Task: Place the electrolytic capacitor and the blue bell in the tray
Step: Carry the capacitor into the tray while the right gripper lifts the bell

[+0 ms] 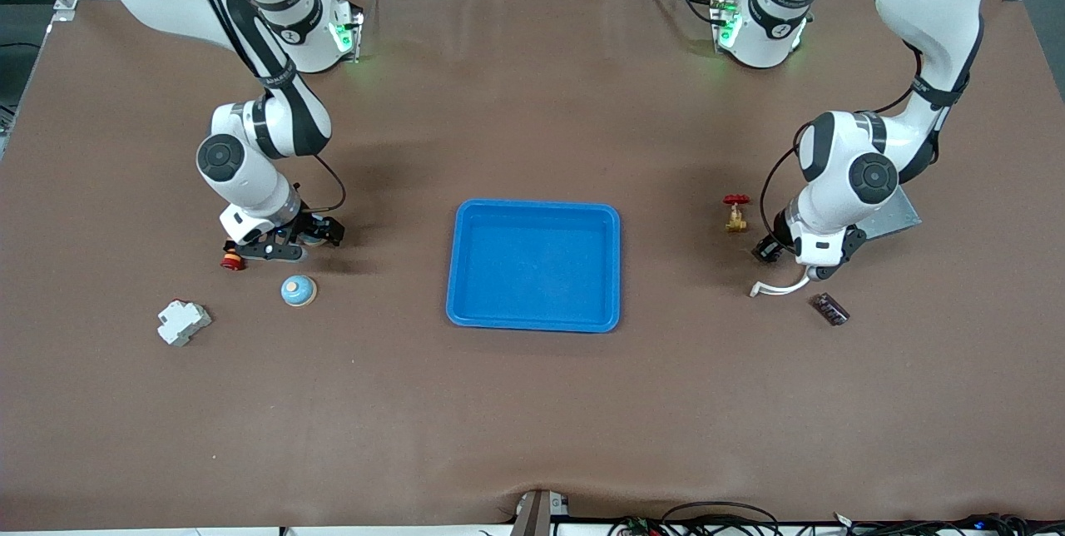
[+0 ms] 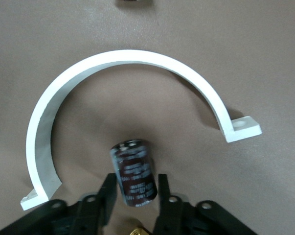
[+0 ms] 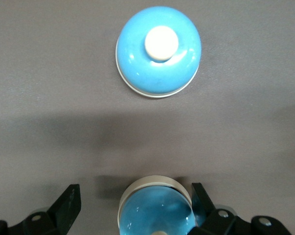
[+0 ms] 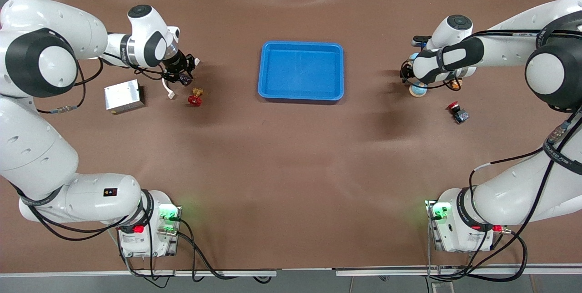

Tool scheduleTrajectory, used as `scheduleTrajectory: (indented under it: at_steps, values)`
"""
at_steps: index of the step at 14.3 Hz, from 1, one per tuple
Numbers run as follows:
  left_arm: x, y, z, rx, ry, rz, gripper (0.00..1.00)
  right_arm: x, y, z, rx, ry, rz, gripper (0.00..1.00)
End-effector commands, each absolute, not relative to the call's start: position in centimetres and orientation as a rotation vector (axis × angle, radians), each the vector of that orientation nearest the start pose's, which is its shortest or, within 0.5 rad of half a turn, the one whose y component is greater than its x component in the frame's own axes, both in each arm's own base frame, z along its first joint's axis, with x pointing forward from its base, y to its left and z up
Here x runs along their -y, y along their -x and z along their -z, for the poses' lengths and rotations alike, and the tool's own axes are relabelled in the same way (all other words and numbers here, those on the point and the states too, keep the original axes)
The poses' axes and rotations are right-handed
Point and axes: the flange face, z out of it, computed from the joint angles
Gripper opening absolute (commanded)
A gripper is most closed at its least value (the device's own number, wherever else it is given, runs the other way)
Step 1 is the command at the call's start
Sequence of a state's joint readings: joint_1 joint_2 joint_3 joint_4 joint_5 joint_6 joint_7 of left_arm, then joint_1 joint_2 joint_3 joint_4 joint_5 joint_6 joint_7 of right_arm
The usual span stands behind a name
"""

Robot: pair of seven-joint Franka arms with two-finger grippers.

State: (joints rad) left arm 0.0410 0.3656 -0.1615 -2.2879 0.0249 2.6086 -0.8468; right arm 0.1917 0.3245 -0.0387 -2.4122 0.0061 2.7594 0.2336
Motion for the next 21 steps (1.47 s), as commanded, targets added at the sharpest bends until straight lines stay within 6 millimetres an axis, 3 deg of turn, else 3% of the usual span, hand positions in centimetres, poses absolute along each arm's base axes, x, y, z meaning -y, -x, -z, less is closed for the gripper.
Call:
scheduleTrajectory:
  at_steps: [1, 3, 5, 8, 10, 11, 12, 15, 17, 18, 20, 21]
  values:
    - [6.8, -52.2, -18.7, 1.095, 2.969, -0.081, 0.19, -7.7, -49.1, -17.6, -0.099, 3.156, 0.033, 1.0]
    - [6.8, -52.2, -18.5, 1.096, 2.968, -0.086, 0.0, -7.6, -49.0, -17.5, -0.068, 3.158, 0.03, 1.0]
    - [6.8, -52.5, -19.1, 1.099, 2.971, -0.073, 0.0, -7.0, -49.1, -17.5, -0.022, 3.161, 0.028, 1.0]
    - [7.3, -53.9, -22.6, 1.103, 2.985, 0.001, 0.0, -6.8, -48.8, -17.1, 0.01, 3.164, 0.011, 1.0]
    - [9.6, -55.6, -25.3, 1.071, 2.992, -0.017, 0.0, -6.6, -48.5, -16.9, 0.025, 3.166, -0.001, 1.0]
    - [11.0, -56.7, -26.8, 1.128, 2.964, -0.031, 0.0, -6.6, -48.3, -16.8, 0.025, 3.166, -0.006, 1.0]
    - [13.8, -57.3, -28.1, 1.158, 2.949, -0.048, 0.0, -6.5, -48.2, -16.8, 0.025, 3.167, -0.009, 1.0]
    - [20.2, -57.9, -30.3, 1.253, 2.911, -0.052, 0.0, -6.5, -47.7, -16.5, 0.027, 3.167, -0.021, 1.0]
    - [25.5, -57.1, -29.5, 1.289, 2.896, -0.065, 0.0, -6.5, -47.6, -16.5, 0.027, 3.168, -0.023, 1.0]
    - [28.1, -56.8, -29.0, 1.31, 2.889, -0.071, 0.0, -6.5, -47.6, -16.5, 0.027, 3.168, -0.03, 0.89]
    - [32.0, -56.6, -29.1, 1.417, 2.857, -0.063, 0.0, -6.4, -47.5, -16.5, 0.024, 3.169, -0.04, 0.5]
    - [34.4, -56.0, -28.9, 1.443, 2.851, -0.067, 0.0, -6.6, -47.5, -16.7, 0.029, 3.168, -0.038, 0.18]
